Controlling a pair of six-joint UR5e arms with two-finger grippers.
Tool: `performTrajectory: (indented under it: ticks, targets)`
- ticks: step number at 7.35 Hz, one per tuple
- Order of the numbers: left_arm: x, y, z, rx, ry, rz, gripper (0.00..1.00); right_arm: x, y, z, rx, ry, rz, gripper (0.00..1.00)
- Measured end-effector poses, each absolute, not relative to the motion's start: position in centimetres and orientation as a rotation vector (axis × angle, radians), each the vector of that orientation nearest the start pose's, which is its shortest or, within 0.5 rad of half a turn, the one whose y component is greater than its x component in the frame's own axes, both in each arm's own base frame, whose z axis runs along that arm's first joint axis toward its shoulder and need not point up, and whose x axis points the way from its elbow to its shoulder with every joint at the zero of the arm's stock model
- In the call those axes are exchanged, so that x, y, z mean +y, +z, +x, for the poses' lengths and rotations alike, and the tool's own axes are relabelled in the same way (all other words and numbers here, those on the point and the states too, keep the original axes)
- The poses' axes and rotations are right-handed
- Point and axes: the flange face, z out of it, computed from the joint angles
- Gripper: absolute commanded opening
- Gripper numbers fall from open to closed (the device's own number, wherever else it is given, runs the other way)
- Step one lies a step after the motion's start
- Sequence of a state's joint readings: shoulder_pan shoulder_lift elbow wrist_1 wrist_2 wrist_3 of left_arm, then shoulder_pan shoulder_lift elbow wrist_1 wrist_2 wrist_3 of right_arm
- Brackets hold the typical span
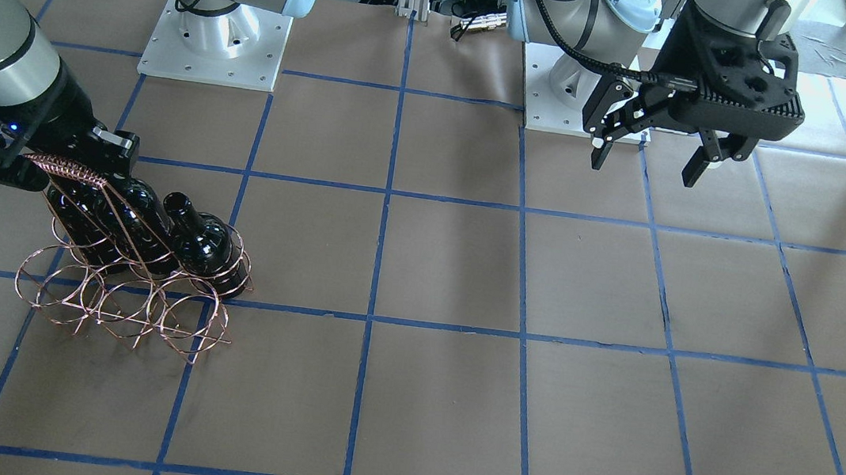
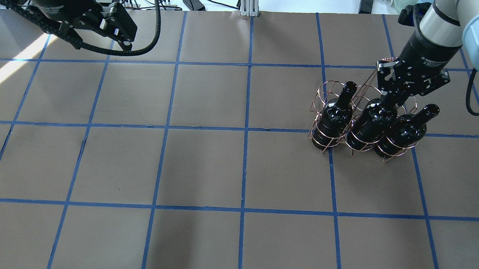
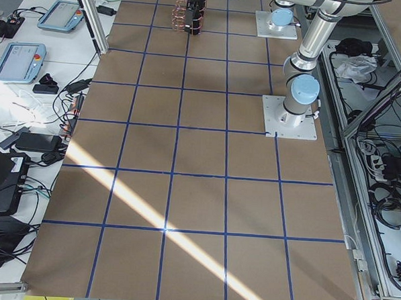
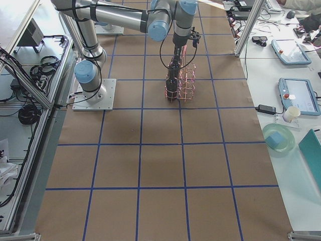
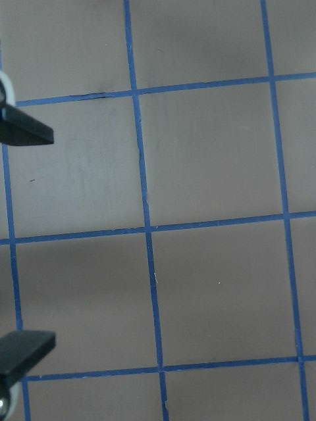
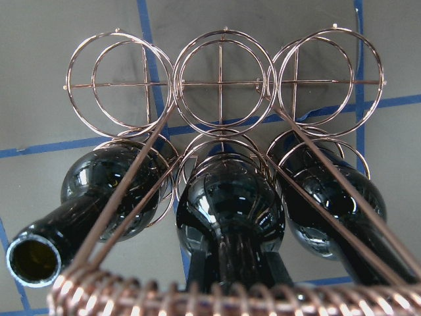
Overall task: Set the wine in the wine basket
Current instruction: 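Lower the bottle into the middle slot of the wire basket, then open the right gripper and raise it off the bottle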
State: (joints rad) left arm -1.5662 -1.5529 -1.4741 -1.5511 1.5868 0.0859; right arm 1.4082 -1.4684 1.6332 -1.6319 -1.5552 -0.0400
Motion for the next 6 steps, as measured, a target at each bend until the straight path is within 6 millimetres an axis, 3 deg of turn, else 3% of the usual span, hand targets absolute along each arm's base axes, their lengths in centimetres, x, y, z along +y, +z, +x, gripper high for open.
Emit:
performTrajectory:
  ticks: [1,2,3,4,6]
  targets:
    - [-49.5,54.7,-12.9,3.110,-0.207,0.125,1.00,-53.6,40.6,4.8,3.107,0.169,0.192,0.21]
    - [-49.5,54.7,-12.9,3.111,-0.207,0.125,1.00,-53.7,40.0,4.8,3.109,0.183,0.192,0.42]
    - [-49.4,54.7,-12.9,3.111,-0.207,0.125,1.00,-53.7,39.7,4.8,3.111,0.192,0.191,0.72]
    - [-49.4,54.7,-12.9,3.111,-0.207,0.125,1.00,-53.7,39.6,4.7,3.114,0.187,0.191,0.87]
    - [-49.4,54.7,-12.9,3.111,-0.207,0.125,1.00,-54.2,40.6,4.7,3.124,0.097,0.194,0.98]
